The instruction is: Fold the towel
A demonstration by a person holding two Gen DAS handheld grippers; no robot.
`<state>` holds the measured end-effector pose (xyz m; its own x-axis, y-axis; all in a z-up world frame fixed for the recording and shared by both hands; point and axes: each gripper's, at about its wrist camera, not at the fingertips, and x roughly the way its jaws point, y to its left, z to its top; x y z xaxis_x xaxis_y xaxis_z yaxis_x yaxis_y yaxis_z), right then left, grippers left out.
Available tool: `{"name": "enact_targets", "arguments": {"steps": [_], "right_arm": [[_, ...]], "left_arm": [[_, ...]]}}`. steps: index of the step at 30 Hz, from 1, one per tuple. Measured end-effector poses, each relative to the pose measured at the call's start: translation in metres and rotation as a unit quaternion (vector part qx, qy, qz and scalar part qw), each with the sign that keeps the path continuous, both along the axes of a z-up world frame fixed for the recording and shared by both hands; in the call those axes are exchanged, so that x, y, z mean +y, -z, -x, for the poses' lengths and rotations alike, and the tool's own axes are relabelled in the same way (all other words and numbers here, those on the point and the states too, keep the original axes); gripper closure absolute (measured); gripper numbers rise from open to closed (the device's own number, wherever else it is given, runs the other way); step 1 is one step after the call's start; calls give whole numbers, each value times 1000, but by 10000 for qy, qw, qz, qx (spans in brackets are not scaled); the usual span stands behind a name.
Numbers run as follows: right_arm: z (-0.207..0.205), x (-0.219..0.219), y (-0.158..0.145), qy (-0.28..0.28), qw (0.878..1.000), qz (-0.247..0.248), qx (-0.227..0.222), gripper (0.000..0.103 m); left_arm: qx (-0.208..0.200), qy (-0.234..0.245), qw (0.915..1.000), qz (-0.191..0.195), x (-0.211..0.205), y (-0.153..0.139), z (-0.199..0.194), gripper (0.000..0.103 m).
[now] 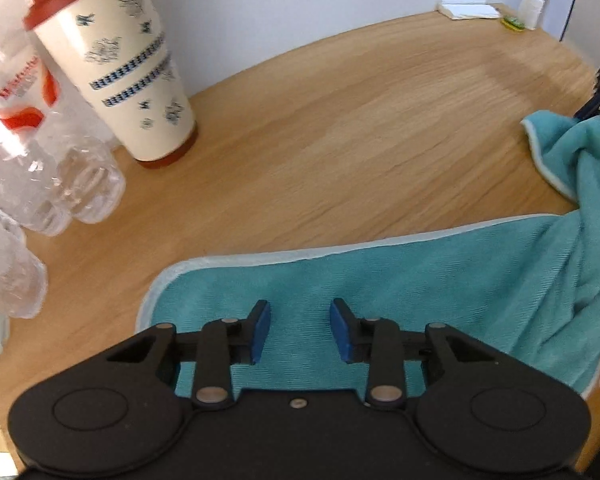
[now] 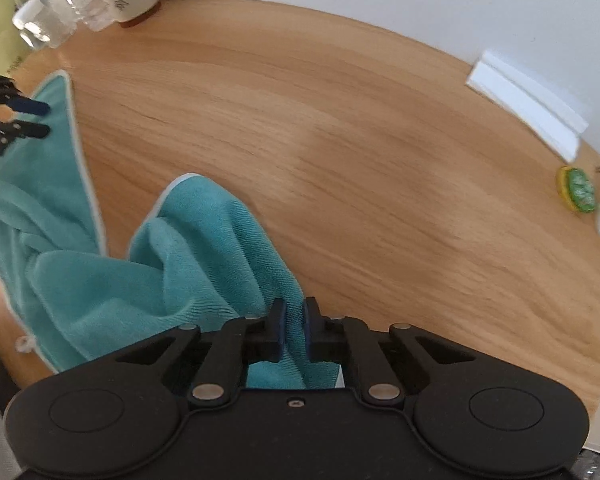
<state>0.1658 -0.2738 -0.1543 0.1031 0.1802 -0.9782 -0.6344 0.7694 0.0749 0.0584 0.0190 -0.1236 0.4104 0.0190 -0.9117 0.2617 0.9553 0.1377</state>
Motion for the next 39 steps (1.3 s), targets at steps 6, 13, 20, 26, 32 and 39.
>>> {"name": "enact_targets", "arguments": {"steps": [6, 13, 20, 26, 32, 39], "right_arm": [[-15, -19, 3, 417, 9958, 641, -494, 97], [-22, -40, 8, 692, 9827, 1417, -973, 97], [-31, -62, 4, 1109, 9705, 1710, -1285, 97], [-11, -54, -17, 1096, 9788, 1390, -1034, 97], [41, -31, -15, 624, 9942, 807, -349, 97], [65, -19, -15, 380, 9970, 642, -191, 93]], "left_arm": [[-75, -741, 9960, -490, 26, 2, -5, 68], [-125, -1357, 9850, -1063, 53, 3, -13, 68], [-119, -1886, 9696, -1555, 79, 7, -19, 68], [-74, -2074, 9619, -1781, 86, 9, -19, 68], [-47, -2133, 9596, -1835, 88, 9, -10, 68], [43, -2284, 9591, -1674, 93, 9, 1, 68]]}}
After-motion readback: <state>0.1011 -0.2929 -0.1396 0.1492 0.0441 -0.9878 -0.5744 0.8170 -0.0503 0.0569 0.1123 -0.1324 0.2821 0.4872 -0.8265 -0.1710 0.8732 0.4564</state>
